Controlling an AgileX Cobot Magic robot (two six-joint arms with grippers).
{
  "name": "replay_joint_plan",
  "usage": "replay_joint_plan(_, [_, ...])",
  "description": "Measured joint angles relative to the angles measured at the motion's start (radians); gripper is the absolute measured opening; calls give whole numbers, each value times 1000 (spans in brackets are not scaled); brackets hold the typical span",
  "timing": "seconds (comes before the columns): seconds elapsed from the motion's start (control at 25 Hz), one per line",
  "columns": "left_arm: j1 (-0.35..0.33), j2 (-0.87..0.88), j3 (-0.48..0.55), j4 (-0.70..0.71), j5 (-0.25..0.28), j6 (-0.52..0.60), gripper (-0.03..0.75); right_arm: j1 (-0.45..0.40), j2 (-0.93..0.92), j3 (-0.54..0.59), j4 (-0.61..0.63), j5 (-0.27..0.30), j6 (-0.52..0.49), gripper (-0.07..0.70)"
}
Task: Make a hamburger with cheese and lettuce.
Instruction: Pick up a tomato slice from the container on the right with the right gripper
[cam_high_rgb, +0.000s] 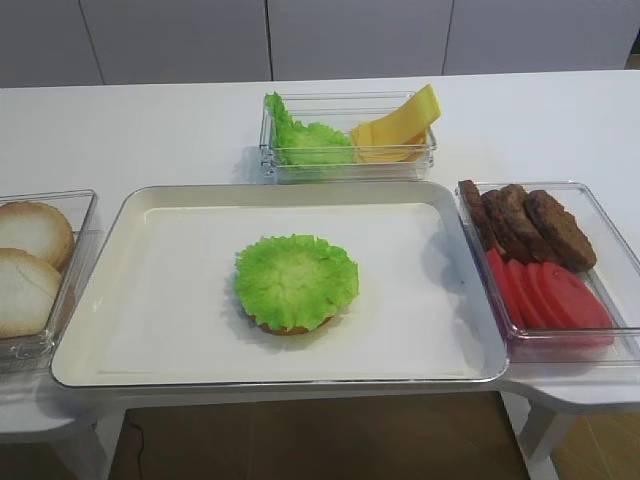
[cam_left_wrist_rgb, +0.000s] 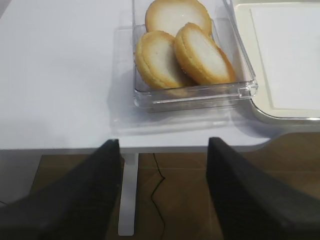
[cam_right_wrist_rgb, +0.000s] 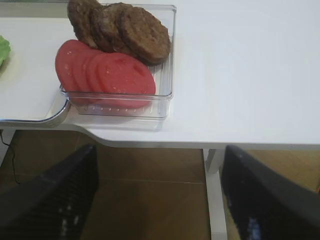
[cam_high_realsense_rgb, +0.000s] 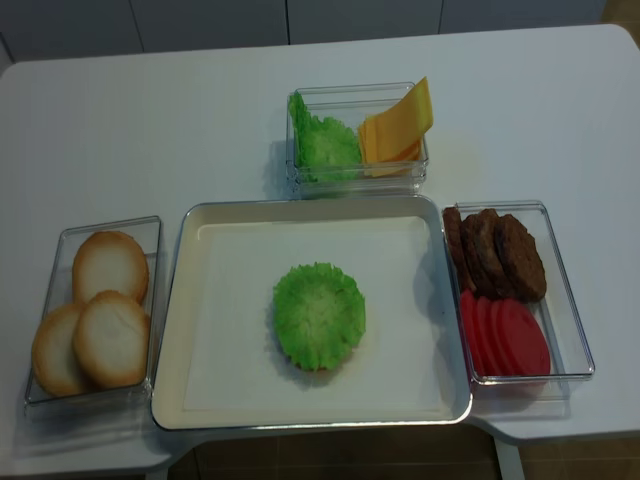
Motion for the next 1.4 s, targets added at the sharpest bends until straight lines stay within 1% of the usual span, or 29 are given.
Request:
replay_joint_plan(1.04, [0,0,0,0,0,0,407,0,0,1,0,0,-3,600])
replay_joint_plan(1.32, [0,0,0,0,0,0,407,0,0,1,0,-9,24,600])
replay_joint_plan(1.36, [0,0,0,0,0,0,407,0,0,1,7,-11,38,600])
replay_joint_plan(1.4, [0,0,0,0,0,0,407,0,0,-4,12,-26,63,600])
